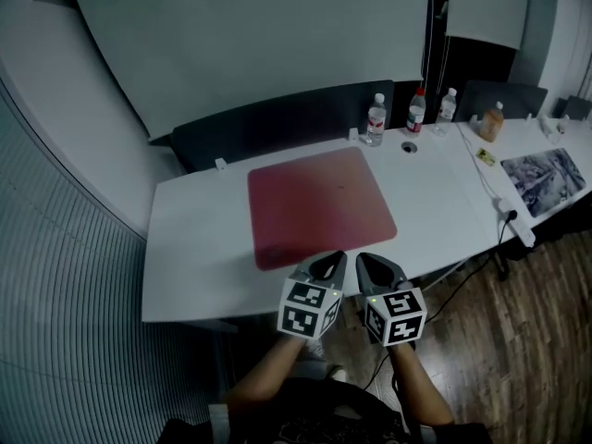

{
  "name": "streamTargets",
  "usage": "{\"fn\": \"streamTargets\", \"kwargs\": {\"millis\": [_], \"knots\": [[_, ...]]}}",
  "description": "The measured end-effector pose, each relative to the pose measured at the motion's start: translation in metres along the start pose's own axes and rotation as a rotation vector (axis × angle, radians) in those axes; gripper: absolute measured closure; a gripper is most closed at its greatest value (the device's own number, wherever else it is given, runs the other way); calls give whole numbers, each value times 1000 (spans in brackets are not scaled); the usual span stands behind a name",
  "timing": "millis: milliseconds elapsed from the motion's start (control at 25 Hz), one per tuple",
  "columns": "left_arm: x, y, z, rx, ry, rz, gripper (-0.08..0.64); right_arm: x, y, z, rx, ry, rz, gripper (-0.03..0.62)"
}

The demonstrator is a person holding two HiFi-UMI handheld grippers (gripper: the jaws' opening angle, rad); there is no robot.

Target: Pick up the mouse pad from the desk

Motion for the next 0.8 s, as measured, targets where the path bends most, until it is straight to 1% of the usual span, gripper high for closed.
{"fn": "streamTargets", "kwargs": {"millis": [440, 800], "knots": [[33, -4, -64, -24, -17, -11, 554, 71, 15, 2, -18, -4, -36, 590], [47, -13, -114, -54, -26, -22, 554, 126, 20, -10, -28, 9, -73, 589]]}}
Point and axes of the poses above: the fingertips, and each gripper's own axes: x forward along the fingers, z to its right, y out of its top, the point moved 7 cm from there along -x, backward along the fingers, and after that the axes turned 11 degrees about x, right-handed, at the moved point
